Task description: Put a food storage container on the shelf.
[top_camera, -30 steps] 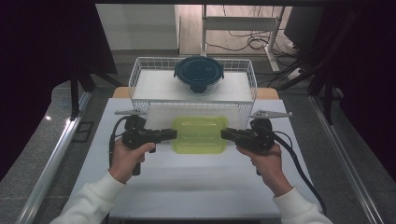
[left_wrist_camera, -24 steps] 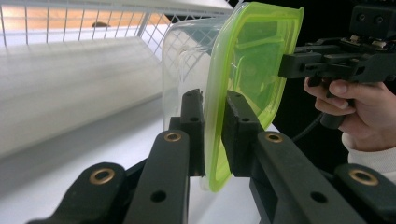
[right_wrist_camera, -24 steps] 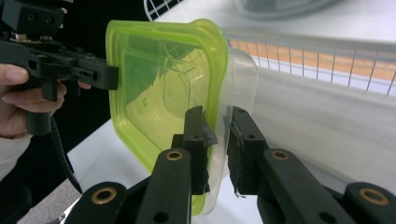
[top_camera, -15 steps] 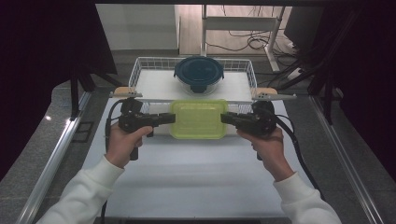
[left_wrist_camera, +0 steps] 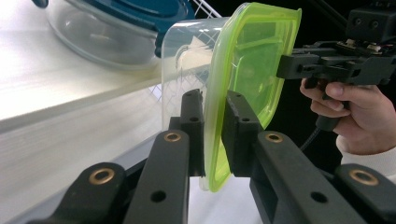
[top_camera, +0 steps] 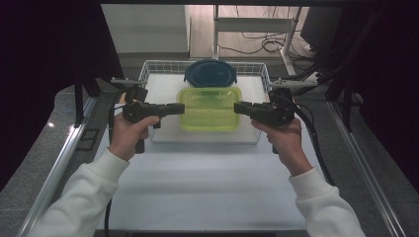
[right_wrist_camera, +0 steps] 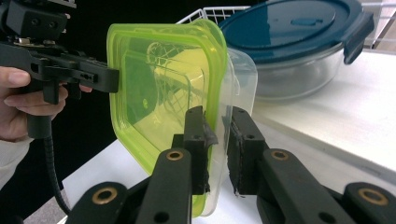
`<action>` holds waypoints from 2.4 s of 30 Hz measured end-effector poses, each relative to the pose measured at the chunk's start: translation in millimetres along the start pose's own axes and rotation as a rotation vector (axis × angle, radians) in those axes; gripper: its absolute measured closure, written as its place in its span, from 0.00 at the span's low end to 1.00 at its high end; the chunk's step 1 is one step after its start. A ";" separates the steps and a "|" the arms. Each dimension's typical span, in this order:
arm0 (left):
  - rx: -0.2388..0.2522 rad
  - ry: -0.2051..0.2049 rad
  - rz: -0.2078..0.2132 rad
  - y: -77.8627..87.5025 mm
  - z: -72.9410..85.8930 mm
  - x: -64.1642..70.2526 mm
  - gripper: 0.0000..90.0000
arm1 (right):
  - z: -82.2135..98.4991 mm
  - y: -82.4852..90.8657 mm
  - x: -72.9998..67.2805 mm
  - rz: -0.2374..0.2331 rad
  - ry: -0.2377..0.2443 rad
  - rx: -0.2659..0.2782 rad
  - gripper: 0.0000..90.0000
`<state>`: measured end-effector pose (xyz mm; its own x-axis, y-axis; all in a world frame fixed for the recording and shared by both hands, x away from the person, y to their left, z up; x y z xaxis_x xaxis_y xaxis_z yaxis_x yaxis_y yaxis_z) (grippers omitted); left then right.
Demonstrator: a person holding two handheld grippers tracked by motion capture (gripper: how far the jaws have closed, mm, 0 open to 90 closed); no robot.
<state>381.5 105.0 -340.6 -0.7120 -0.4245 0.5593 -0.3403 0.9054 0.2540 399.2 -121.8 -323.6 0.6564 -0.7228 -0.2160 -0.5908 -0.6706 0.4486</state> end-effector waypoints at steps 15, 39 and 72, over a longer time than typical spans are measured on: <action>0.004 -0.033 -0.008 3.7 -36.2 0.5 0.89 | -33.1 -1.7 5.1 0.004 0.001 0.016 0.87; 0.002 0.002 -0.017 -3.2 -100.8 -24.5 0.89 | -95.4 -23.0 29.3 0.028 -0.045 0.002 0.87; 0.059 0.235 0.028 -26.4 -119.6 -80.9 0.88 | -104.1 -73.1 74.5 0.017 -0.294 -0.116 0.82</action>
<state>521.5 116.6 -298.2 -0.5616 -0.3788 0.7356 -0.3622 0.9119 0.1930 540.1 -109.3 -282.2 0.4728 -0.7627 -0.4413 -0.5322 -0.6463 0.5468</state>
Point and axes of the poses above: each handheld gripper's, and its own axes: y roughly backward along the jaws, z roughly out of its underside, x roughly to its right, the point moved 8 cm from there along -y, roughly forward along the jaws, and after that the axes turned 9 degrees about z, right-handed, at the moved point
